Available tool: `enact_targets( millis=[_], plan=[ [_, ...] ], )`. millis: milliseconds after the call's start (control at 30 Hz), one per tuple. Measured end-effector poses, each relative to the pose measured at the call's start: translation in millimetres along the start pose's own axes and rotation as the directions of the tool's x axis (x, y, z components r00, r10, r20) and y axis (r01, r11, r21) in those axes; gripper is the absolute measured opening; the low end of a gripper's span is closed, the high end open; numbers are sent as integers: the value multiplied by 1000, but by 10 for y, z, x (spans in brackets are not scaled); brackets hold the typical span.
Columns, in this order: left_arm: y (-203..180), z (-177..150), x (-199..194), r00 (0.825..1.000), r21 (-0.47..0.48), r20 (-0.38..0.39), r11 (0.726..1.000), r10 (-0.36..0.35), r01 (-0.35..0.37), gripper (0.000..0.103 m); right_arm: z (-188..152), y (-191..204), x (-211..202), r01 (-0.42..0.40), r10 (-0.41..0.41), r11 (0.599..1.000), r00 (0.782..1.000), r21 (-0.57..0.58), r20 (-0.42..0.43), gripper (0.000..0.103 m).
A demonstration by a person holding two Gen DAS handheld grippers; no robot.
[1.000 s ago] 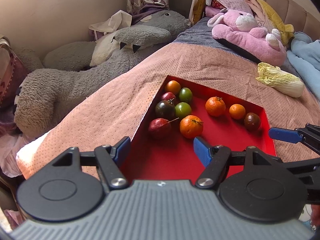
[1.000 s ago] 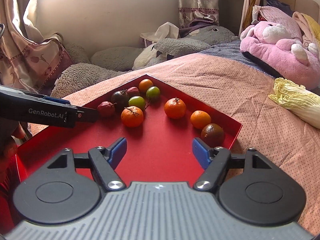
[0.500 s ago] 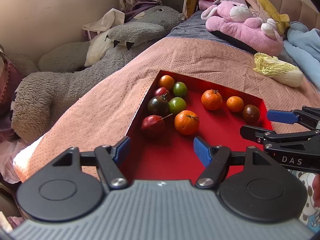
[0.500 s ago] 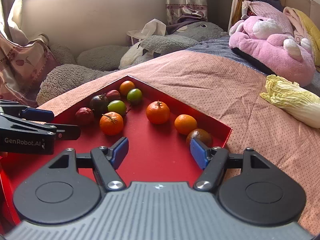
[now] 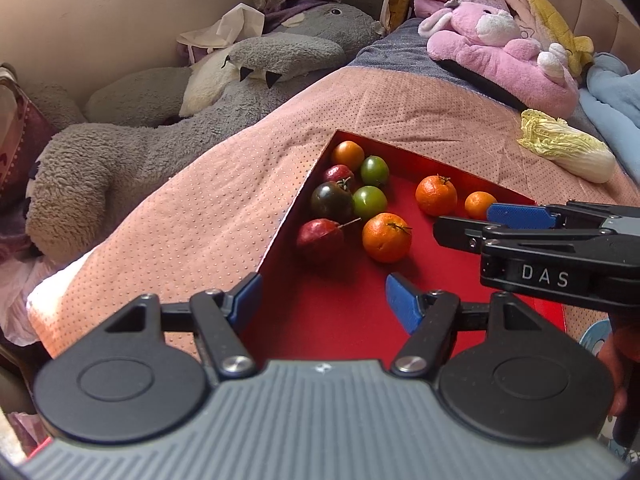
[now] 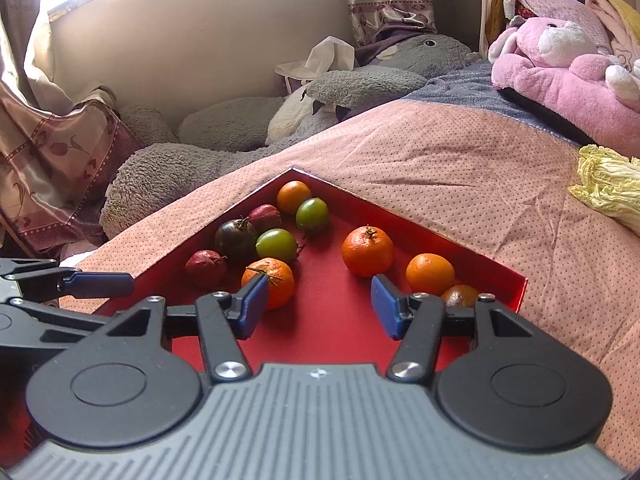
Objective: Organize fruits
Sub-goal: 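Close the right tool on a tangerine in the red tray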
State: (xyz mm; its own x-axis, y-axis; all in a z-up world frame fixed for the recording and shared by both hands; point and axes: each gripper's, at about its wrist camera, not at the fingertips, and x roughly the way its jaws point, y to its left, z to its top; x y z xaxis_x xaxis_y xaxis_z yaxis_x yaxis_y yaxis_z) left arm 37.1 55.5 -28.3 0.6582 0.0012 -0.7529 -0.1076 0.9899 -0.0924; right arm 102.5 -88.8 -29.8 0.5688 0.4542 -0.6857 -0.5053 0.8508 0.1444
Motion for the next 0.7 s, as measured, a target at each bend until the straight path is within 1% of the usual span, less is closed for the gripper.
enact_targets(
  millis=[167, 300, 433, 500, 533, 567, 700],
  plan=[
    [-1, -71, 44, 999, 39, -41, 999, -4, 6, 71, 15, 200, 146, -45, 43, 998, 998, -40, -38, 64],
    [34, -102, 32, 999, 53, -42, 998, -18, 20, 71, 4, 346, 369, -44, 38, 997, 995, -71, -91, 64],
    [84, -104, 23, 998, 50, -38, 998, -45, 46, 71, 19, 385, 557, -14, 5, 996, 994, -85, -111, 64],
    [82, -95, 27, 998, 58, -32, 997, -51, 53, 71, 25, 370, 650, -9, -1, 997, 992, -81, -123, 58],
    [75, -90, 32, 998, 64, -28, 997, -51, 53, 71, 22, 352, 684, -6, -4, 997, 992, -78, -126, 49],
    [65, -85, 38, 998, 72, -24, 996, -50, 51, 71, 28, 334, 692, -6, -3, 997, 993, -77, -121, 45],
    [8, -62, 74, 999, 111, -10, 993, -39, 40, 71, 46, 206, 617, 10, -14, 999, 993, -36, -116, 44]
  ],
)
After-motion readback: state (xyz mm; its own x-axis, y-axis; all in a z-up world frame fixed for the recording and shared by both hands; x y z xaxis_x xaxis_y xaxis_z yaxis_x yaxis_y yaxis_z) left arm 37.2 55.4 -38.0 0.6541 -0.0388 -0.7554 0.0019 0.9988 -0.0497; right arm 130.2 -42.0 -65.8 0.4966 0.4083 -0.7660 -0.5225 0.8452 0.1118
